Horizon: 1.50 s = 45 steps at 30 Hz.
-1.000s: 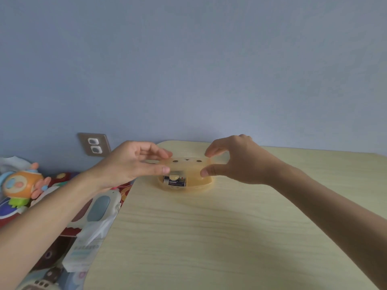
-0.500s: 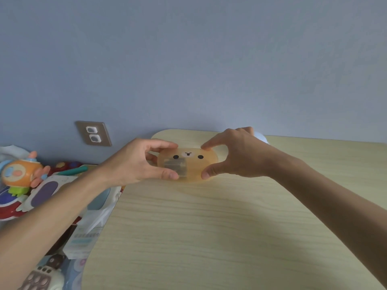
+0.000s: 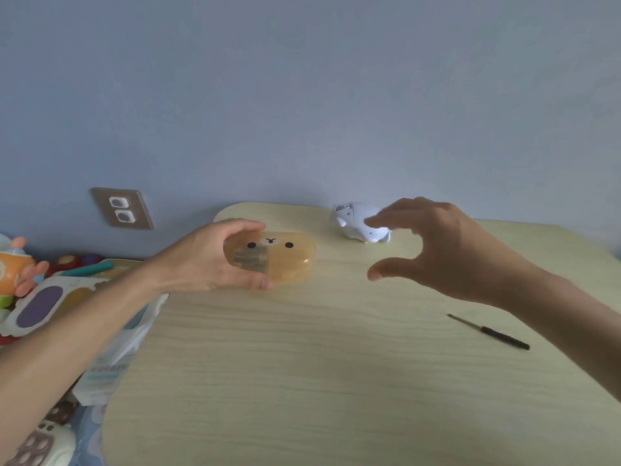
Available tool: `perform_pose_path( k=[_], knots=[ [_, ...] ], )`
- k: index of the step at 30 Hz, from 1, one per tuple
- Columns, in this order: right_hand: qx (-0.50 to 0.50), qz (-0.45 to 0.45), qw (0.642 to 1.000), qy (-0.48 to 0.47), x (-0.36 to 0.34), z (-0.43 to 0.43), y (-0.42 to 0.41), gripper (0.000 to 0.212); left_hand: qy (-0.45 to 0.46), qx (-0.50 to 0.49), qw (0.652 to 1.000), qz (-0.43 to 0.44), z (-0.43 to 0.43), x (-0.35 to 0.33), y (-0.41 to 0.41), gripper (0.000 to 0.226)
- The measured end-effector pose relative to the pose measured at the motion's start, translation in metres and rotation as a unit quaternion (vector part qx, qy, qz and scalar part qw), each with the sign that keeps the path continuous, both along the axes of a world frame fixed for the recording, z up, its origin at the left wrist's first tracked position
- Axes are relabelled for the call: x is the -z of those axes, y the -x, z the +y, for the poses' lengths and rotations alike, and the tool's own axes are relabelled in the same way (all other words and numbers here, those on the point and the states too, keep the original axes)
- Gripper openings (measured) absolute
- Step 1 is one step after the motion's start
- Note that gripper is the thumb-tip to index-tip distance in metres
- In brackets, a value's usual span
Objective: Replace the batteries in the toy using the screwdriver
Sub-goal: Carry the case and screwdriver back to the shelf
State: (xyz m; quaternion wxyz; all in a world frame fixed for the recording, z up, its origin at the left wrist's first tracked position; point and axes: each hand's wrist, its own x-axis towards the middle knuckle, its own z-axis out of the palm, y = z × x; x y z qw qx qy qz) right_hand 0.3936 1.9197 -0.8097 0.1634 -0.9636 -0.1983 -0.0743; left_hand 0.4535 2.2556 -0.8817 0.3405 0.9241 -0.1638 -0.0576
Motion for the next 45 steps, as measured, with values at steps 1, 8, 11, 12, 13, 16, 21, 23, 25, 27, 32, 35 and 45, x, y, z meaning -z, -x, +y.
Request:
perform_pose_path(
  k=[1,8,11,12,13,16,21,23,25,27,32,35,45],
  knots=[
    [0.020,0.009,1.000,0.008,0.001,-0.020,0.011,0.074,-0.005,0.005,1.000,-0.006,-0.004,0.000,0.000,0.113],
    [0.143,0.145,0.979,0.006,0.038,-0.122,0.064,0.078,-0.030,-0.001,0.998,-0.050,-0.017,0.003,-0.002,0.090],
    [0.170,0.134,0.974,-0.062,0.050,-0.133,0.068,0.042,-0.035,-0.009,0.998,-0.055,-0.017,0.004,-0.001,0.092],
    [0.181,0.122,0.972,-0.082,0.054,-0.133,0.068,0.027,-0.037,-0.013,0.998,-0.058,-0.017,0.005,0.000,0.095],
    [0.189,0.113,0.970,-0.100,0.056,-0.133,0.068,0.016,-0.038,-0.017,0.997,-0.060,-0.016,0.005,0.001,0.097],
    [0.199,0.100,0.966,-0.131,0.065,-0.131,0.071,0.013,-0.034,-0.024,0.997,-0.062,-0.015,0.006,0.003,0.095],
    [0.219,0.053,0.964,-0.143,0.066,-0.123,0.069,0.016,-0.023,-0.017,0.998,-0.058,-0.023,0.003,0.010,0.085],
    [0.212,0.028,0.962,-0.168,0.056,-0.116,0.062,0.014,-0.014,-0.009,0.998,-0.066,-0.030,-0.002,0.014,0.083],
    [0.190,0.005,0.961,-0.199,0.041,-0.104,0.052,0.013,0.001,0.000,0.997,-0.071,-0.038,-0.015,0.016,0.082],
    [0.171,-0.016,0.958,-0.230,0.020,-0.089,0.040,0.010,0.017,0.009,0.996,-0.082,-0.048,-0.035,0.015,0.081],
    [0.149,-0.023,0.938,-0.311,-0.069,-0.050,0.016,0.008,0.048,0.021,0.993,-0.105,-0.067,-0.128,0.010,0.083],
    [0.150,-0.001,0.928,-0.341,-0.155,-0.037,0.012,0.008,0.060,0.020,0.992,-0.106,-0.069,-0.212,0.014,0.084],
    [0.197,0.017,0.905,-0.378,-0.580,-0.029,0.051,0.011,0.064,0.018,0.993,-0.092,-0.067,-0.647,0.050,0.082]
  ],
)
